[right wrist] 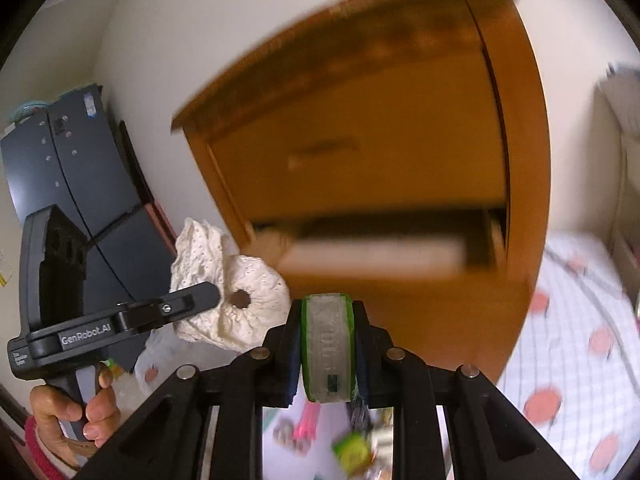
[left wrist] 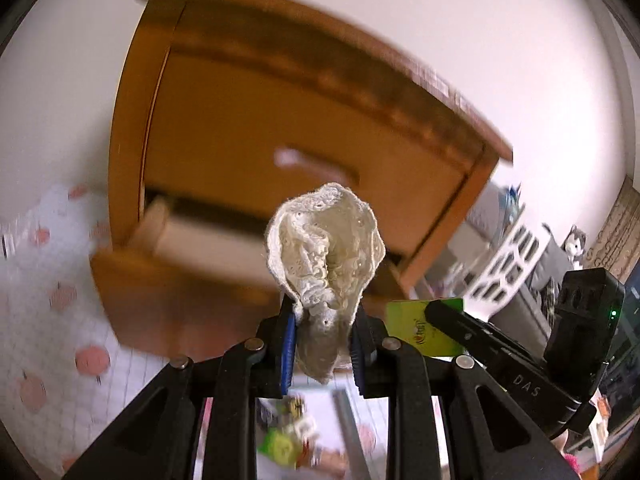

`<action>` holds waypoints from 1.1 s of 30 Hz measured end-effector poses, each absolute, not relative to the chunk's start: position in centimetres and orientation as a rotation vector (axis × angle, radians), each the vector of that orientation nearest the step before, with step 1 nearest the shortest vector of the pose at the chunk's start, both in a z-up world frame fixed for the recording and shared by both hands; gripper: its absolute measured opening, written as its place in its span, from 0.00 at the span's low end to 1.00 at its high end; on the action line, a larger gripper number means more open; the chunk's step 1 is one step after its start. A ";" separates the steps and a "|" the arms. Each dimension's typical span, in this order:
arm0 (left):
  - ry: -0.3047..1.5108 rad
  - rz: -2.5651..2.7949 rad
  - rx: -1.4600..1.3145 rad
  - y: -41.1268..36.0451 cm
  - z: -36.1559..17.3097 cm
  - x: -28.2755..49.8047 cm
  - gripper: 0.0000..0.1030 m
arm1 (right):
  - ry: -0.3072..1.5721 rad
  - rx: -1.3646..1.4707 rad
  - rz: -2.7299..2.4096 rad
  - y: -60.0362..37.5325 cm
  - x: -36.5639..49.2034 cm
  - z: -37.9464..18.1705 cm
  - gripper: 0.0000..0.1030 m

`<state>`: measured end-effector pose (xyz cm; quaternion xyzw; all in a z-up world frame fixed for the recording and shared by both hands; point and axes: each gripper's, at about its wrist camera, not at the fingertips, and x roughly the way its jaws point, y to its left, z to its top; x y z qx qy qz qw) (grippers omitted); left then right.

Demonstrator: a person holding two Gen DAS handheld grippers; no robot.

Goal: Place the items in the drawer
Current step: 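Carry both items into the open drawer and open both tools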

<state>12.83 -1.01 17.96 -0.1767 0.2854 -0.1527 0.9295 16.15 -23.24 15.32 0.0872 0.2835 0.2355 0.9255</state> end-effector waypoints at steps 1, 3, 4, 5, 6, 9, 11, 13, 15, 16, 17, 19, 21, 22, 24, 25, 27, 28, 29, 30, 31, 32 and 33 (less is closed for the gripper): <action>0.572 -0.308 -0.363 -0.8 18.4 13.6 0.23 | 0.553 0.177 0.484 -23.3 16.8 16.6 0.23; 0.561 -0.276 -0.350 -0.7 19.1 15.0 0.23 | 0.505 0.171 0.472 -23.4 18.1 18.4 0.23; 0.562 -0.258 -0.343 -0.7 19.3 15.7 0.23 | 0.495 0.167 0.464 -23.5 18.6 18.9 0.23; 0.568 -0.241 -0.340 -0.6 19.2 16.6 0.23 | 0.483 0.159 0.449 -23.6 19.2 19.4 0.23; 0.573 -0.235 -0.341 -0.6 19.0 17.2 0.23 | 0.478 0.152 0.435 -23.7 19.9 19.8 0.23; 0.590 -0.203 -0.331 -0.3 18.4 19.1 0.23 | 0.487 0.140 0.407 -23.8 21.8 19.7 0.23; 0.603 -0.166 -0.302 -0.5 17.9 20.3 0.24 | 0.504 0.130 0.394 -23.7 22.9 19.0 0.23; 0.612 -0.152 -0.289 -0.5 17.3 20.9 0.24 | 0.527 0.117 0.374 -23.6 23.9 18.3 0.23; 0.625 -0.136 -0.279 -0.6 16.9 21.7 0.25 | 0.547 0.115 0.364 -23.5 24.7 17.5 0.23; 0.630 -0.129 -0.274 -0.7 16.6 21.9 0.29 | 0.555 0.118 0.363 -23.4 25.1 17.1 0.25; 0.634 -0.124 -0.271 -0.9 16.4 22.2 0.31 | 0.563 0.120 0.365 -23.2 25.6 16.7 0.25; 0.641 -0.123 -0.266 -1.2 16.1 22.6 0.36 | 0.570 0.118 0.371 -23.4 25.7 16.4 0.25; 0.642 -0.120 -0.264 -1.1 15.6 22.9 0.42 | 0.573 0.108 0.372 -23.2 25.9 16.2 0.27; 0.641 -0.121 -0.263 -1.1 15.5 23.0 0.45 | 0.576 0.102 0.371 -23.0 26.0 16.1 0.30; 0.633 -0.124 -0.260 -1.1 15.5 22.7 0.47 | 0.584 0.096 0.370 -22.8 25.6 15.9 0.43; 0.629 -0.122 -0.255 -1.1 15.6 22.6 0.50 | 0.587 0.093 0.367 -22.7 25.6 15.8 0.44; 0.615 -0.111 -0.239 -1.1 15.7 22.4 0.58 | 0.593 0.087 0.364 -22.3 25.7 15.5 0.44; 0.611 -0.107 -0.235 -1.1 15.7 22.3 0.62 | 0.596 0.084 0.363 -22.2 25.7 15.4 0.45; 0.604 -0.104 -0.226 -1.1 15.7 22.2 0.64 | 0.600 0.079 0.362 -22.1 25.8 15.3 0.50; 0.601 -0.100 -0.216 -1.5 15.6 22.3 0.65 | 0.603 0.075 0.360 -21.9 25.8 15.2 0.58; 0.599 -0.098 -0.207 -1.0 15.6 21.7 0.66 | 0.604 0.066 0.356 -21.6 25.9 15.0 0.61; 0.597 -0.096 -0.197 -1.0 15.6 21.6 0.66 | 0.604 0.058 0.355 -21.4 25.8 14.9 0.64; 0.594 -0.094 -0.190 -1.0 15.6 21.6 0.67 | 0.602 0.048 0.353 -21.2 25.8 14.8 0.66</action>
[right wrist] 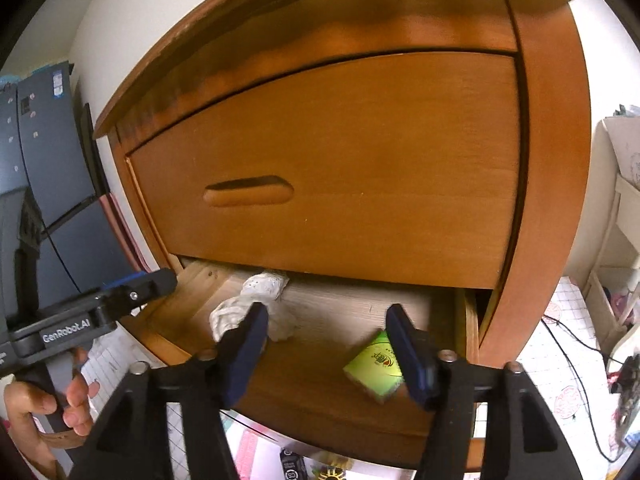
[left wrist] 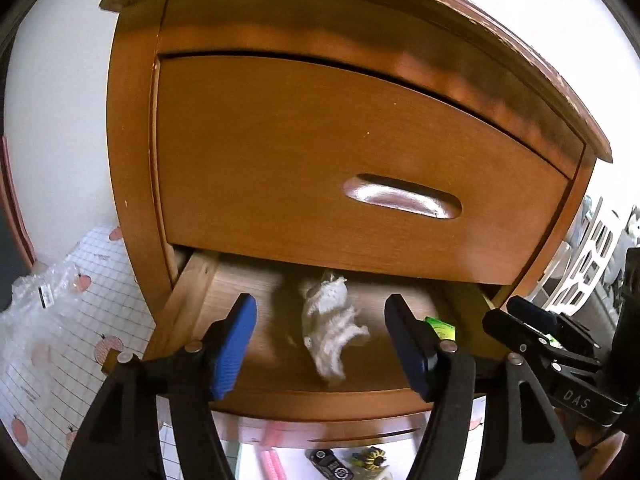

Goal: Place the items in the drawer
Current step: 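Carry both items into the open drawer and open both tools, then withdraw both tools from the open drawer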

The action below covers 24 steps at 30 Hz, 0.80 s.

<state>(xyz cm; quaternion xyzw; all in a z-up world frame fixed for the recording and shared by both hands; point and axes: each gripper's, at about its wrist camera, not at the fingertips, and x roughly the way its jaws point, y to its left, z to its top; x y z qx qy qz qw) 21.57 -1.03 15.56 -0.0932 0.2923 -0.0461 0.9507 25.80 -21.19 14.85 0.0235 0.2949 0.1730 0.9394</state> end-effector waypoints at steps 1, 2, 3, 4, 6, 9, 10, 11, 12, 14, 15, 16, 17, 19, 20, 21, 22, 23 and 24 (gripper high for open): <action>0.593 -0.093 -0.186 -1.1 15.5 21.5 0.70 | 0.601 0.042 0.351 -21.0 25.8 14.8 0.67; 0.593 -0.094 -0.183 -1.1 15.5 21.4 0.75 | 0.602 0.040 0.351 -20.9 25.8 14.7 0.72; 0.594 -0.095 -0.181 -1.1 15.5 21.3 0.77 | 0.603 0.041 0.351 -21.4 25.9 14.5 0.76; 0.595 -0.095 -0.179 -1.0 15.3 21.3 0.79 | 0.604 0.044 0.353 -21.3 26.0 14.4 0.78; 0.592 -0.088 -0.176 -0.8 15.0 21.4 0.79 | 0.608 0.046 0.355 -21.2 26.1 14.2 0.82; 0.582 -0.075 -0.164 -0.7 14.7 21.4 0.84 | 0.608 0.039 0.356 -20.9 26.2 14.0 0.91; 0.577 -0.074 -0.161 -0.6 14.6 21.4 0.89 | 0.607 0.036 0.358 -20.4 26.3 13.9 0.93; 0.568 -0.074 -0.159 -0.6 14.6 21.3 0.90 | 0.604 0.033 0.360 -20.4 26.1 14.0 0.96; 0.562 -0.075 -0.157 -0.6 14.8 21.1 0.90 | 0.602 0.029 0.361 -20.3 26.1 14.0 0.99; 0.551 -0.069 -0.154 -0.5 14.7 21.2 0.90 | 0.601 0.020 0.355 -20.1 26.1 13.9 0.99; 0.547 -0.065 -0.155 -0.5 14.8 20.9 0.90 | 0.602 0.018 0.353 -20.3 26.0 14.0 0.99; 0.543 -0.061 -0.158 -0.4 14.9 20.8 0.91 | 0.605 0.017 0.351 -20.2 26.1 14.0 1.00; 0.541 -0.059 -0.165 -0.3 14.9 20.8 0.96 | 0.607 0.019 0.351 -20.1 26.2 13.9 1.00; 0.532 -0.056 -0.182 0.0 15.0 20.6 1.00 | 0.612 0.024 0.353 -20.1 26.2 13.7 1.00; 0.521 -0.055 -0.189 0.1 15.1 20.5 1.00 | 0.614 0.024 0.355 -20.2 26.2 13.6 1.00; 0.518 -0.051 -0.190 0.2 15.1 20.5 1.00 | 0.614 0.023 0.355 -20.2 26.2 13.6 1.00; 0.516 -0.046 -0.190 0.3 15.1 20.5 1.00 | 0.613 0.020 0.352 -20.1 26.3 13.5 1.00; 0.515 -0.042 -0.191 0.3 15.1 20.5 1.00 | 0.612 0.019 0.350 -20.1 26.3 13.5 1.00; 0.516 -0.038 -0.193 0.4 15.1 20.4 1.00 | 0.612 0.020 0.350 -20.2 26.3 13.5 1.00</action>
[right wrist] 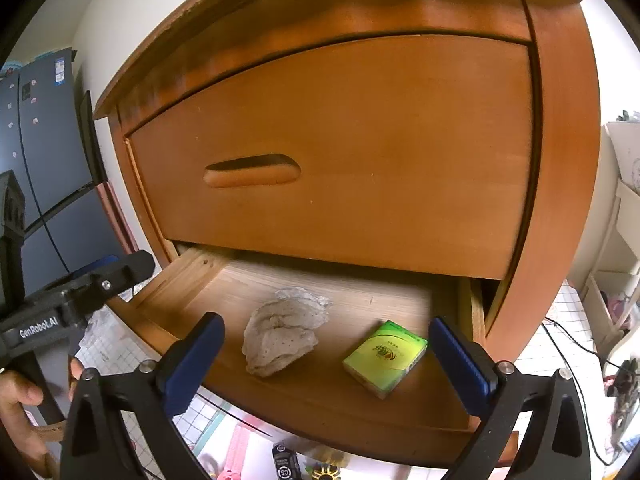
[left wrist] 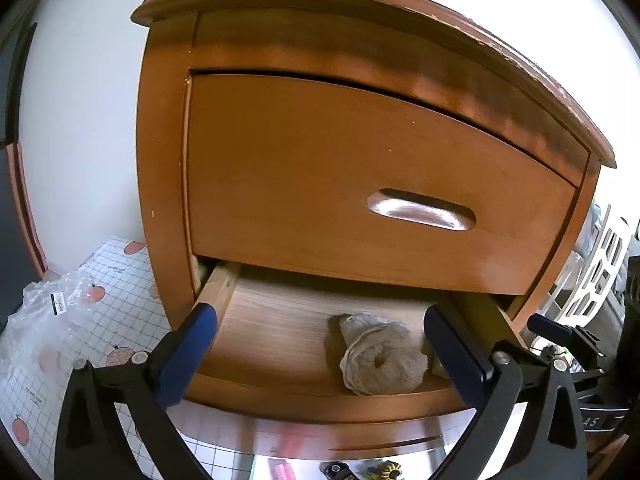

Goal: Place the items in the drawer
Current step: 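Withdraw both tools from the open drawer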

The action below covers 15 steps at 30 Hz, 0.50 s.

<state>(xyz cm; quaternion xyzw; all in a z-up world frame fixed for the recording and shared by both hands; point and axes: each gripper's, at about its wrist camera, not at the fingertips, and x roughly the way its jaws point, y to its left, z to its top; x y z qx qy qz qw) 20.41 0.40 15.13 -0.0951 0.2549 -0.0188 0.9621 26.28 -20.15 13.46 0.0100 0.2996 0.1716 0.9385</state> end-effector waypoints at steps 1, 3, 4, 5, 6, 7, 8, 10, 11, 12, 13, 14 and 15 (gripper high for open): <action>0.518 -0.037 -0.195 0.5 15.1 20.4 1.00 | 0.613 0.024 0.352 -20.2 26.3 13.4 1.00; 0.518 -0.037 -0.198 0.5 15.1 20.4 1.00 | 0.616 0.031 0.354 -20.2 26.3 13.3 1.00; 0.516 -0.037 -0.199 0.5 15.1 20.3 1.00 | 0.618 0.032 0.355 -20.2 26.3 13.2 1.00; 0.512 -0.038 -0.200 0.5 15.2 20.3 1.00 | 0.620 0.031 0.355 -20.3 26.3 13.2 1.00; 0.509 -0.039 -0.201 0.5 15.2 20.3 1.00 | 0.621 0.028 0.353 -20.2 26.4 13.1 1.00; 0.504 -0.041 -0.201 0.5 15.2 20.2 1.00 | 0.621 0.026 0.352 -20.1 26.5 13.0 1.00; 0.498 -0.043 -0.200 0.5 15.3 20.1 1.00 | 0.621 0.025 0.351 -20.1 26.5 13.0 1.00; 0.491 -0.046 -0.197 0.4 15.3 20.0 1.00 | 0.619 0.025 0.349 -20.2 26.3 13.1 1.00; 0.487 -0.050 -0.194 0.4 15.3 19.8 1.00 | 0.616 0.025 0.347 -20.3 26.2 13.2 1.00; 0.483 -0.053 -0.191 0.3 15.4 19.5 1.00 | 0.614 0.025 0.346 -20.4 26.1 13.2 1.00; 0.478 -0.053 -0.188 0.3 15.4 19.4 1.00 | 0.611 0.026 0.343 -20.4 25.9 13.2 1.00; 0.472 -0.050 -0.182 0.2 15.4 19.1 1.00 | 0.611 0.027 0.342 -20.5 25.7 13.3 1.00; 0.463 -0.044 -0.173 0.1 15.5 18.8 1.00 | 0.610 0.029 0.342 -20.6 25.6 13.4 1.00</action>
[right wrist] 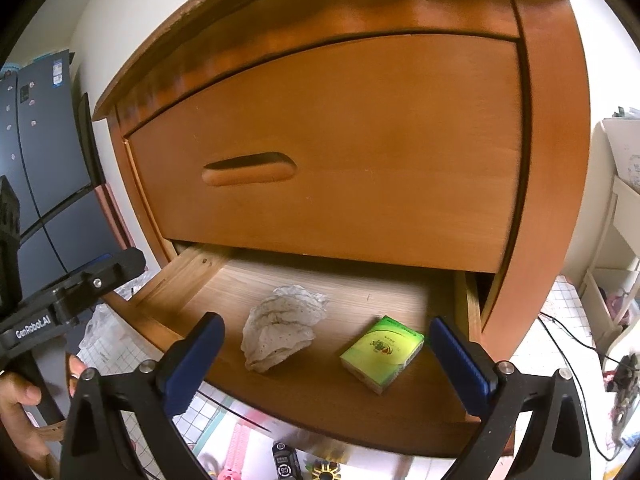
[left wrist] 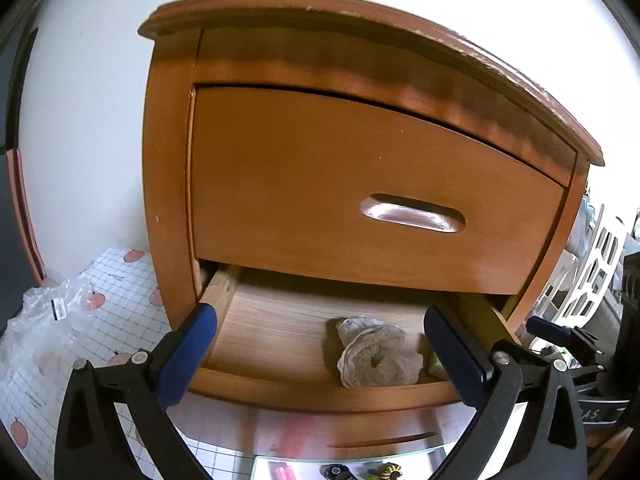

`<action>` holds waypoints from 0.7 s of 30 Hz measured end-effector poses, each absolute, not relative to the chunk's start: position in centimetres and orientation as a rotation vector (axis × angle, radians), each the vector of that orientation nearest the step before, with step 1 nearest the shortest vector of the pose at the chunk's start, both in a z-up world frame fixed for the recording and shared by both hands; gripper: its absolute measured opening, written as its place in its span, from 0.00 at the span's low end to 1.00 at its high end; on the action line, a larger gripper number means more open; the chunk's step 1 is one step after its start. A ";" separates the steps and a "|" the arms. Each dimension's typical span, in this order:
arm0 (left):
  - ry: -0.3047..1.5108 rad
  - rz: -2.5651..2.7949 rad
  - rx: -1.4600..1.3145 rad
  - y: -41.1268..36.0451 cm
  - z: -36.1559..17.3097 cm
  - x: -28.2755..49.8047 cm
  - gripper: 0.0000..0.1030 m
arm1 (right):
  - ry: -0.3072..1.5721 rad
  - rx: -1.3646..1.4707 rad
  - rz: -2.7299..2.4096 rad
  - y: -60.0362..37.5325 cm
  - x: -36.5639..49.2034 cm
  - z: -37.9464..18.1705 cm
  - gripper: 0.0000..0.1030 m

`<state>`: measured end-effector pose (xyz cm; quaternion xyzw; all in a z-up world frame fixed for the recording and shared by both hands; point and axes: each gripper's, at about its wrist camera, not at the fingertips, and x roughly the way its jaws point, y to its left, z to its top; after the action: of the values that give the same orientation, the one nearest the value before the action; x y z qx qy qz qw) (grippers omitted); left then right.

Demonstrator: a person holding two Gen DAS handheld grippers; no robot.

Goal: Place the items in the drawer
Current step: 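Withdraw both tools from the open drawer, then move both tools back over the white tray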

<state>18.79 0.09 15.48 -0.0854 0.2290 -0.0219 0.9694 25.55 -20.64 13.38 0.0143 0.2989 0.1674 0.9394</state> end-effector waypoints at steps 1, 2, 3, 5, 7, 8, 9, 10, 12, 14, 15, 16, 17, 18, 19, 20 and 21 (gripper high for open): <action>0.455 -0.040 -0.164 0.0 15.5 18.5 1.00 | 0.609 0.034 0.342 -20.8 25.3 13.4 1.00; 0.446 -0.033 -0.153 -0.1 15.6 18.0 1.00 | 0.608 0.037 0.343 -20.8 25.1 13.4 1.00; 0.439 -0.030 -0.148 -0.1 15.6 17.7 1.00 | 0.607 0.039 0.345 -20.9 24.9 13.5 1.00; 0.423 -0.027 -0.144 0.0 15.4 16.5 1.00 | 0.596 0.035 0.345 -21.1 24.2 13.7 1.00; 0.412 -0.034 -0.155 0.3 15.0 15.3 1.00 | 0.585 0.030 0.343 -21.2 23.5 13.9 1.00; 0.414 -0.038 -0.168 0.5 14.7 14.7 1.00 | 0.580 0.034 0.341 -21.4 23.0 13.9 1.00; 0.417 -0.043 -0.179 0.6 14.5 14.3 1.00 | 0.576 0.042 0.340 -21.5 22.5 14.0 1.00; 0.421 -0.048 -0.191 0.8 14.4 13.9 1.00 | 0.573 0.058 0.342 -21.8 21.8 13.9 1.00; 0.432 -0.059 -0.216 1.0 13.9 13.1 1.00 | 0.571 0.077 0.351 -22.0 20.7 13.8 1.00; 0.440 -0.068 -0.223 1.0 13.5 12.3 1.00 | 0.574 0.080 0.357 -22.1 19.3 13.6 1.00; 0.448 -0.069 -0.219 0.9 13.1 11.8 1.00 | 0.576 0.076 0.357 -22.0 18.7 13.5 1.00; 0.456 -0.068 -0.214 0.8 12.9 11.4 1.00 | 0.582 0.071 0.357 -22.0 17.9 13.3 1.00; 0.470 -0.071 -0.206 0.5 12.4 11.1 1.00 | 0.586 0.068 0.358 -22.0 17.3 13.0 1.00; 0.489 -0.073 -0.193 0.3 12.1 10.8 1.00 | 0.593 0.066 0.358 -22.0 16.7 12.8 1.00; 0.512 -0.077 -0.182 0.0 11.6 10.4 1.00 | 0.606 0.065 0.358 -22.0 16.0 12.4 1.00; 0.533 -0.080 -0.173 -0.3 11.1 10.2 1.00 | 0.617 0.066 0.361 -22.0 15.5 12.1 1.00; 0.553 -0.081 -0.164 -0.5 10.7 10.1 1.00 | 0.632 0.067 0.366 -22.0 15.1 11.6 1.00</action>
<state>10.10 -0.48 10.68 -0.0810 0.2728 -0.0401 0.9578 15.10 -22.01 11.62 0.0330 0.3088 0.1790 0.9336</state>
